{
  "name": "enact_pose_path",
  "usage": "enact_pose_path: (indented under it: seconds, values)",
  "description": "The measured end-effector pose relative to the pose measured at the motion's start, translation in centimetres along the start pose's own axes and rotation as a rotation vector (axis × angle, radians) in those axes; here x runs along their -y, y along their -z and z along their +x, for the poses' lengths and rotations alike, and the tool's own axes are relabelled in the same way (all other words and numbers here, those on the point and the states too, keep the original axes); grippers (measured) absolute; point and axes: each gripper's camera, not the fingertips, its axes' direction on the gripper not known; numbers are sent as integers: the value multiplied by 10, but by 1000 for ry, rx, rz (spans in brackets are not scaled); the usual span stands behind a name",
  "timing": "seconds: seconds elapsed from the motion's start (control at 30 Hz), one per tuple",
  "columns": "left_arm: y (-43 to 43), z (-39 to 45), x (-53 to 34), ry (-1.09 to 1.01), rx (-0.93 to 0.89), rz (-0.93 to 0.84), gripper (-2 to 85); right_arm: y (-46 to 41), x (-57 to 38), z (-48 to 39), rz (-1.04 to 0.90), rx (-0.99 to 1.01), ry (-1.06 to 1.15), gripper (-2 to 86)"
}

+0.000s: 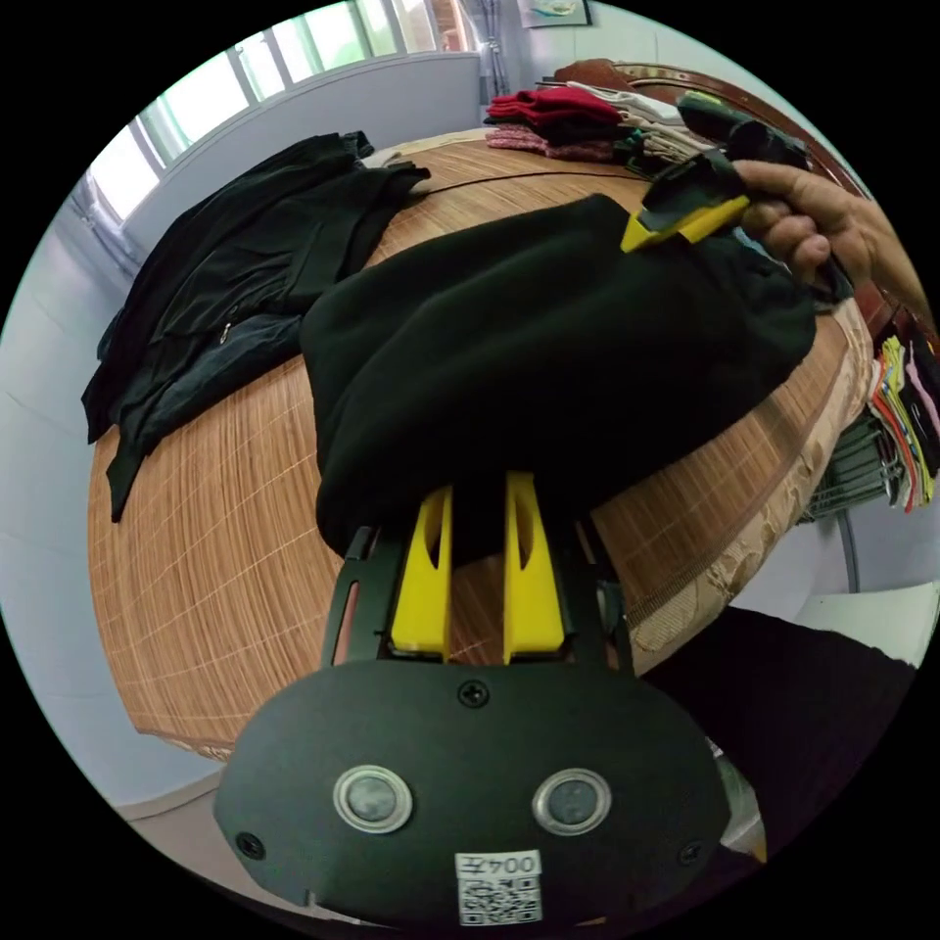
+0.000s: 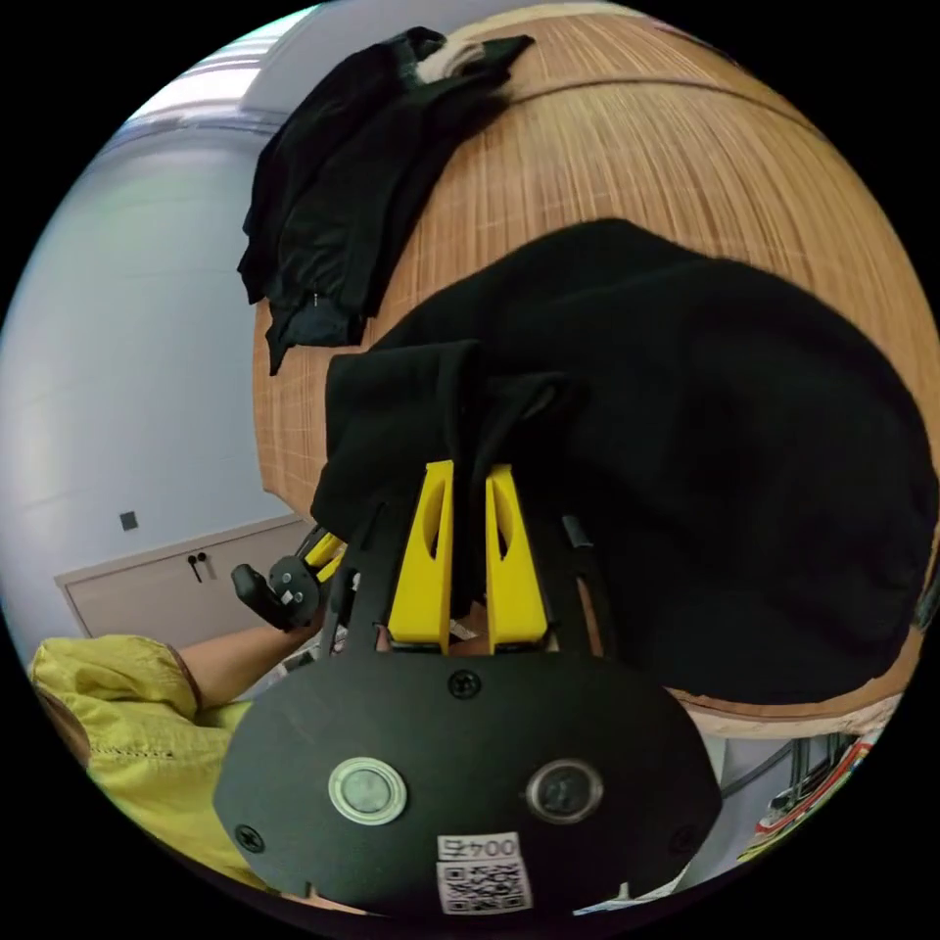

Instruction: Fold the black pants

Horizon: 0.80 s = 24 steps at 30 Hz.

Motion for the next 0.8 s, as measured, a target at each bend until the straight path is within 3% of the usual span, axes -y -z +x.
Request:
enact_pose_path:
  seconds: [0.17, 0.3, 0.4, 0.53, 0.63, 0.8]
  values:
    - [33, 12, -26, -127, -116, -14, 68, -21, 8, -2, 11, -188, -11, 75]
    - [65, 7, -35, -139, -76, 41, 52, -40, 6, 23, 7, -123, -123, 104]
    - [81, -13, -28, -72, -18, 94, 35, -24, -9, 17, 110, -223, -169, 119]
    - [75, -33, -7, -27, 44, 127, 18, -11, -27, -30, 286, -244, 34, 109]
    - [66, -28, 7, -53, 16, 133, 14, -31, -9, -70, 227, -156, 227, 109]
    - [51, -2, 3, -157, 47, 127, 9, -80, 36, -126, 90, -199, 450, 110]
